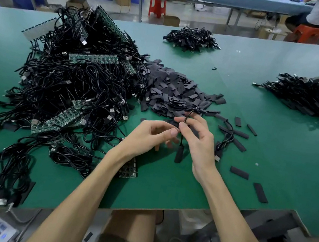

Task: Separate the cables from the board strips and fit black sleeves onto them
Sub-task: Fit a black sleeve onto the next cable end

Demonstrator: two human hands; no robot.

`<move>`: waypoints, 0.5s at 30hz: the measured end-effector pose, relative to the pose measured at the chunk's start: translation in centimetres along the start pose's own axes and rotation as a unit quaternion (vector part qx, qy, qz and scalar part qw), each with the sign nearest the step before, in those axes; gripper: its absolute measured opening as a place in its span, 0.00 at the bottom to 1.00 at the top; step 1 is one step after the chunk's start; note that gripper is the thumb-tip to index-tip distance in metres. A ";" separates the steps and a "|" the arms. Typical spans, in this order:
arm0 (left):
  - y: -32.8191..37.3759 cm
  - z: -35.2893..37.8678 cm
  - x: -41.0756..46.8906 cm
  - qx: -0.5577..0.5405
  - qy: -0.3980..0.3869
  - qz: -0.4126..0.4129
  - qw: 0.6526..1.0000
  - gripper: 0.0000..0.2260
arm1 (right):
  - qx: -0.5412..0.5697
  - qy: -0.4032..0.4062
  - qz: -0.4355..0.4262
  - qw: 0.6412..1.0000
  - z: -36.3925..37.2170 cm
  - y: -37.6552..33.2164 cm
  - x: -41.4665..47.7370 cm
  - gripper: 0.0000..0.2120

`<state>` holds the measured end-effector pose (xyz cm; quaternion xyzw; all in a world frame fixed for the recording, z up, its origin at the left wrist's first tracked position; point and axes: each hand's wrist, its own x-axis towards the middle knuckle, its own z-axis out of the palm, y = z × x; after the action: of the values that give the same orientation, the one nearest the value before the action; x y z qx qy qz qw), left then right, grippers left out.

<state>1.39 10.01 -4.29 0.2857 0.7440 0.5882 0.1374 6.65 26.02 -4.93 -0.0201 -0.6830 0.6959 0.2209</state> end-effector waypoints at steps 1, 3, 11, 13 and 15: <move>0.1 0.0 0.1 -0.009 0.008 -0.006 1.000 0.11 | 0.006 -0.009 0.000 1.000 0.0 0.0 0.0 0.10; 0.4 0.1 0.4 -0.033 0.034 -0.012 0.999 0.10 | 0.016 -0.021 0.007 1.000 0.1 -0.1 0.0 0.11; 3.0 0.5 2.6 -0.126 0.094 -0.144 0.977 0.20 | -0.009 -0.068 0.005 0.998 0.0 -0.1 0.0 0.10; 3.1 0.6 3.0 -0.184 0.082 -0.159 0.967 0.19 | -0.001 -0.074 0.017 0.997 0.0 -0.1 0.0 0.11; 2.9 0.6 3.1 -0.208 0.060 -0.157 0.963 0.16 | 0.003 -0.079 0.024 0.997 0.0 -0.1 0.0 0.11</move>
<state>0.03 12.69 -1.24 0.0946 0.6474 0.7174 0.2395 6.71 25.99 -4.86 0.0190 -0.6956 0.7025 0.1490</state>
